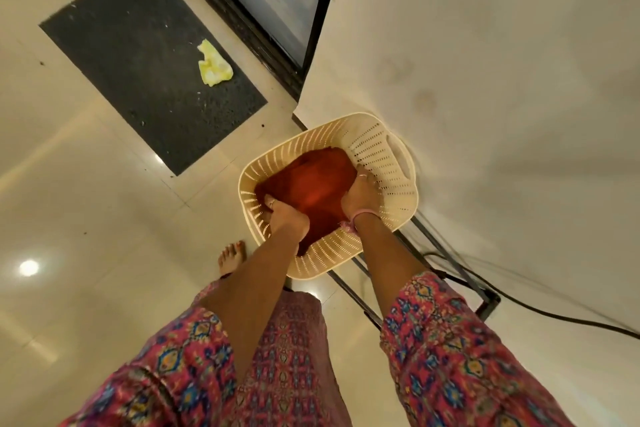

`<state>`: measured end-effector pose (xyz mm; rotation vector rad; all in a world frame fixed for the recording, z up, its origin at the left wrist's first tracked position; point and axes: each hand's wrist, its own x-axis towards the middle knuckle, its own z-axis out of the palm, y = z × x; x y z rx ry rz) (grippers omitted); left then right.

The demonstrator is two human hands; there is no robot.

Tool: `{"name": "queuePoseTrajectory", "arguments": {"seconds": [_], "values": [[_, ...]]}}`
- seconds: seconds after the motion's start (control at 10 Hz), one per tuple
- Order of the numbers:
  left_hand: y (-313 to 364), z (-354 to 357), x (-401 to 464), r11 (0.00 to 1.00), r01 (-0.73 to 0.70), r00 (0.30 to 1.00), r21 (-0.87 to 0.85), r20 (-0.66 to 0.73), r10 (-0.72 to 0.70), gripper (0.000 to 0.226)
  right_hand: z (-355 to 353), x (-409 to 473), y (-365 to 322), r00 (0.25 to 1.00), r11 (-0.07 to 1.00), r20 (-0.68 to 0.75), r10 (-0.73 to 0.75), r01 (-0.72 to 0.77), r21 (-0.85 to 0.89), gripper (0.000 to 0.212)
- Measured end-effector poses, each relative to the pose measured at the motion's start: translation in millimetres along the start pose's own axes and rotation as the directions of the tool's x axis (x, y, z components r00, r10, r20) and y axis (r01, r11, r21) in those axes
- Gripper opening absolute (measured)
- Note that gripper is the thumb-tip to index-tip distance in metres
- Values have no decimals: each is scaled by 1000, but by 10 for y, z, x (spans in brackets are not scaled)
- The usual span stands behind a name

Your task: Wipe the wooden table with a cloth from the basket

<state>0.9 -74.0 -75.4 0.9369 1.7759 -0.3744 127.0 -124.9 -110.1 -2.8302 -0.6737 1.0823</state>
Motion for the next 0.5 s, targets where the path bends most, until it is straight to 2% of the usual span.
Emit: {"name": "queuePoseTrajectory", "arguments": {"seconds": [0.1, 0.3, 0.5], "values": [[62, -54, -176, 999, -5, 996, -47, 88, 9, 77, -45, -87, 8, 998, 999, 50, -26, 28, -44, 71], [67, -214, -469, 997, -71, 993, -4, 94, 71, 62, -350, -360, -67, 998, 999, 65, -8, 6, 38, 61], [-17, -495, -828, 977, -204, 968, -56, 135, 210, 57, -633, -810, -29, 998, 980, -49, -38, 47, 193, 53]]}}
